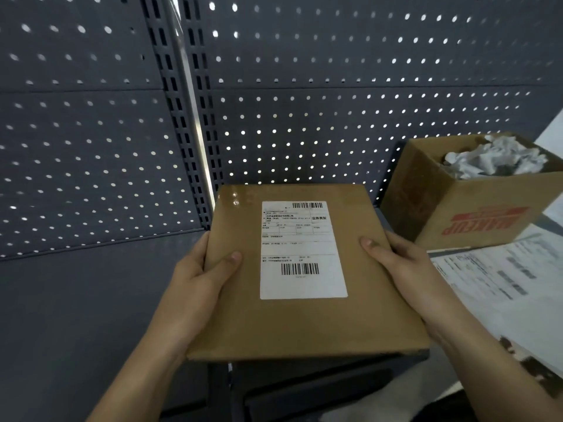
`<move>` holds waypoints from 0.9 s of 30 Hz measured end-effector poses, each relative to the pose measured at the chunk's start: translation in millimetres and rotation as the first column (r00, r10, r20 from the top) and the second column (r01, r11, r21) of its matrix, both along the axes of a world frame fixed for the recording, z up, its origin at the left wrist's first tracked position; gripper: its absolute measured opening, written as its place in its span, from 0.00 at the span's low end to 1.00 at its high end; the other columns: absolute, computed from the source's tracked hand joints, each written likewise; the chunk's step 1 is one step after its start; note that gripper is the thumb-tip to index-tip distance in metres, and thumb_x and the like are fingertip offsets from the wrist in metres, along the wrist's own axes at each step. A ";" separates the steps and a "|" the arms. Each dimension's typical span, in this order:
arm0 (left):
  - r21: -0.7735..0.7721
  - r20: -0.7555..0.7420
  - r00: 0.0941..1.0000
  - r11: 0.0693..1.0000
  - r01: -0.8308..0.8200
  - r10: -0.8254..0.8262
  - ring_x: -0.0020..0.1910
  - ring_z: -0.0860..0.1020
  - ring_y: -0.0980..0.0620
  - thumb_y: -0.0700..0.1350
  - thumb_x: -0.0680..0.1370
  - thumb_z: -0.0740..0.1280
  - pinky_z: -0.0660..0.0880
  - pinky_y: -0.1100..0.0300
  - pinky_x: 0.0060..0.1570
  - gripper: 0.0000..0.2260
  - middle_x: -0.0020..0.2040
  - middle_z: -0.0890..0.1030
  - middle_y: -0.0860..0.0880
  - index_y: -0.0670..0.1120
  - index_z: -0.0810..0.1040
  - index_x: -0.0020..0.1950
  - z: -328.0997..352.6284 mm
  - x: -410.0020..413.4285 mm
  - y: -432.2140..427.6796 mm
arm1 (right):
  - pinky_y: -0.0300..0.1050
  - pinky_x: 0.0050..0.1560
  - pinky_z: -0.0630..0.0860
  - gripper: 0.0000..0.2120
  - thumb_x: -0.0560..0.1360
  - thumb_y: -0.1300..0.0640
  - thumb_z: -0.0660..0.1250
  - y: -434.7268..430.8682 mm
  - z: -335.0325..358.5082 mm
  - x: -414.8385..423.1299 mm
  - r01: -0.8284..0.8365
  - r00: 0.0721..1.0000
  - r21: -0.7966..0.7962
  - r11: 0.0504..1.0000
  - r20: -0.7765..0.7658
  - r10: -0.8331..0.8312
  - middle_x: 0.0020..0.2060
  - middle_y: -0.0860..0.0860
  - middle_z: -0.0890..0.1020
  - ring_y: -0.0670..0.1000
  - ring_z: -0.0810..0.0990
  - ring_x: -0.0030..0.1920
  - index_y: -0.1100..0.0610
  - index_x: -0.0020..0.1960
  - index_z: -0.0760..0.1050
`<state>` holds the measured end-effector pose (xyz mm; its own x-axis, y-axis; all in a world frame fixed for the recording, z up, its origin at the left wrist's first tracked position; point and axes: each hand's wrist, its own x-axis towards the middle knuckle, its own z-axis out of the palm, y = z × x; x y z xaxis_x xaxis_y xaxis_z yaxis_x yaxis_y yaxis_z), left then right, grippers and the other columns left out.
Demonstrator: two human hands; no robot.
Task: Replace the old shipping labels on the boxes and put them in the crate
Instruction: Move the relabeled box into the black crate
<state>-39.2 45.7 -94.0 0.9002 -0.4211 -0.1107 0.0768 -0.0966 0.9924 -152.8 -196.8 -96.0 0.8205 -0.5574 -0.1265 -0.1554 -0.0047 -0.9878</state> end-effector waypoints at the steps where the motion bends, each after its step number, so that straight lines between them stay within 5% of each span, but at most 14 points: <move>1: -0.002 0.009 1.000 1.000 0.002 -0.002 0.43 0.84 0.57 0.47 0.80 0.64 0.76 0.67 0.36 0.11 0.47 0.85 0.57 0.60 0.76 0.59 1.1 -1.9 1.3 | 0.38 0.40 0.79 0.08 0.78 0.51 0.66 3.0 1.8 -3.7 0.009 1.000 -0.006 1.000 0.012 -0.009 0.45 0.43 0.86 0.46 0.85 0.44 0.44 0.56 0.80; 18: 0.049 0.133 0.987 0.995 0.083 -0.089 0.39 0.82 0.64 0.50 0.78 0.66 0.72 0.71 0.31 0.09 0.44 0.83 0.66 0.65 0.75 0.54 32.8 -129.8 -18.6 | 0.33 0.35 0.77 0.08 0.79 0.52 0.65 4.4 34.6 -160.5 0.141 0.986 -0.112 0.984 0.102 -0.129 0.46 0.41 0.86 0.44 0.85 0.43 0.44 0.56 0.80; 27: 0.075 0.203 0.944 0.965 0.251 -0.261 0.43 0.81 0.64 0.50 0.77 0.67 0.74 0.61 0.42 0.15 0.48 0.82 0.65 0.63 0.74 0.63 34.2 -198.0 -77.3 | 0.38 0.37 0.78 0.06 0.78 0.51 0.67 -24.8 35.6 -268.1 0.344 0.937 -0.145 0.928 0.111 -0.330 0.44 0.42 0.86 0.45 0.85 0.41 0.43 0.52 0.81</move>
